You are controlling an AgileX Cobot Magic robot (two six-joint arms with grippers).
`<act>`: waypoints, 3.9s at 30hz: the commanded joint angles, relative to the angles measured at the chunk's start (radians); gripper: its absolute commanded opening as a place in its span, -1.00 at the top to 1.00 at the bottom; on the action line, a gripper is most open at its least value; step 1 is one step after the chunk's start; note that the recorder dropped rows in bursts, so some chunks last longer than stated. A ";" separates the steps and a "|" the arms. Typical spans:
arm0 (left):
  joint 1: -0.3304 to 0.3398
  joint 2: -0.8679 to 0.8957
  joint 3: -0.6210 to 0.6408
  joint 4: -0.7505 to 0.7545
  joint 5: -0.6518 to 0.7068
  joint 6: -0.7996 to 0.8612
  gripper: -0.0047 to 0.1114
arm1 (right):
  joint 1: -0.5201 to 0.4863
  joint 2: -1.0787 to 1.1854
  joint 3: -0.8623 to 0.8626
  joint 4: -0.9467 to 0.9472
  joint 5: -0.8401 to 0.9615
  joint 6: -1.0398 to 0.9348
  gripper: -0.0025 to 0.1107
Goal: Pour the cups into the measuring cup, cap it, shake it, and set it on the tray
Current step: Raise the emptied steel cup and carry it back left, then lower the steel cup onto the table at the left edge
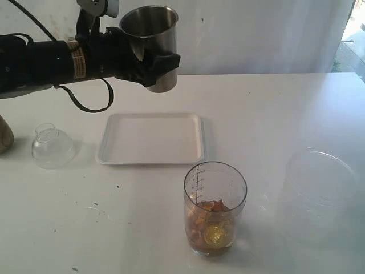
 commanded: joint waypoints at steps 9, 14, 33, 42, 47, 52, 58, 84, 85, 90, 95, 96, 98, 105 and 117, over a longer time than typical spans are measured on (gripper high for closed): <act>0.000 -0.018 -0.010 0.000 -0.027 -0.026 0.92 | 0.004 -0.005 0.002 -0.005 -0.002 0.000 0.96; 0.000 -0.018 -0.010 0.000 -0.027 -0.026 0.92 | 0.004 -0.005 0.002 -0.005 -0.002 0.000 0.96; 0.000 -0.038 -0.008 0.103 0.067 -0.130 0.92 | 0.004 -0.005 0.002 -0.005 -0.002 0.000 0.96; 0.147 -0.230 0.170 0.087 0.071 -0.158 0.92 | 0.004 -0.005 0.002 -0.005 -0.002 0.000 0.96; 0.259 -0.402 0.341 0.087 0.088 -0.168 0.92 | 0.004 -0.005 0.002 -0.005 -0.002 0.000 0.96; 0.322 -0.545 0.514 0.077 0.189 -0.153 0.92 | 0.004 -0.005 0.002 -0.005 -0.002 0.000 0.96; 0.432 -0.571 0.676 -0.175 0.186 0.063 0.92 | 0.004 -0.005 0.002 -0.005 -0.002 0.000 0.96; 0.617 0.013 0.891 -0.887 -0.529 0.759 0.92 | 0.004 -0.005 0.002 -0.005 -0.002 0.000 0.96; 0.617 0.040 0.876 -0.869 -0.529 0.757 0.92 | 0.004 -0.005 0.002 -0.005 -0.002 0.000 0.96; 0.617 0.123 0.825 -0.780 -0.529 0.753 0.92 | 0.004 -0.005 0.002 -0.005 -0.002 0.000 0.96; 0.617 0.129 0.823 -0.809 -0.529 0.766 0.92 | 0.004 -0.005 0.002 -0.005 -0.002 0.000 0.96; 0.617 0.129 0.823 -0.809 -0.529 0.766 0.92 | 0.004 -0.005 0.002 -0.005 -0.002 0.000 0.96; 0.617 0.129 0.823 -0.806 -0.529 0.766 0.92 | 0.004 -0.005 0.002 -0.005 -0.002 0.000 0.96; 0.617 0.129 0.821 -0.752 -0.522 0.763 0.92 | 0.004 -0.005 0.002 -0.005 -0.002 0.000 0.96; 0.617 0.129 0.813 -0.733 -0.505 0.751 -0.20 | 0.004 -0.005 0.002 -0.005 -0.002 0.000 0.96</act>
